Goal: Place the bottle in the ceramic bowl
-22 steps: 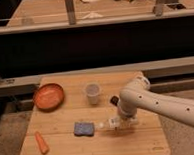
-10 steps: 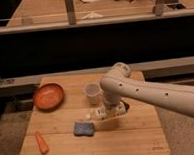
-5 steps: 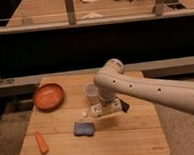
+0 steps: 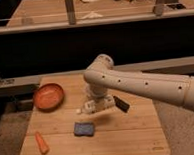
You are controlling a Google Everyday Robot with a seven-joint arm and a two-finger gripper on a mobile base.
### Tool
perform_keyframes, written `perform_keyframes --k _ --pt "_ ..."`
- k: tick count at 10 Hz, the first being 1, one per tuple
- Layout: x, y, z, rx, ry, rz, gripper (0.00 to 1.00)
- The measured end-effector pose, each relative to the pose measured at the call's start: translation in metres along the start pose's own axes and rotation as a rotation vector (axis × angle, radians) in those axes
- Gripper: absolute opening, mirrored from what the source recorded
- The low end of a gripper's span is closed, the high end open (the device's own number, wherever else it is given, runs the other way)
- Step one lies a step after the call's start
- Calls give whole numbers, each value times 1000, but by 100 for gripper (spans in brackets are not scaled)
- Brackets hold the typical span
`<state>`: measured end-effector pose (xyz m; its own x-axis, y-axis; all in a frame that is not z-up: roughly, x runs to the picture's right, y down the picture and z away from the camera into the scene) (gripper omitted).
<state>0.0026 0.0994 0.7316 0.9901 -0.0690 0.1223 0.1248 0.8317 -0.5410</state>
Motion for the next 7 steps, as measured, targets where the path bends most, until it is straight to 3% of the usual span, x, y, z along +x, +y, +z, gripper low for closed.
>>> perform_keyframes --k 2,4,7 --pt "-20 -14 0 6 10 -11 8" --pt "-23 -23 -2 16 26 -15 8" --pt "-45 -39 0 36 41 -28 2"
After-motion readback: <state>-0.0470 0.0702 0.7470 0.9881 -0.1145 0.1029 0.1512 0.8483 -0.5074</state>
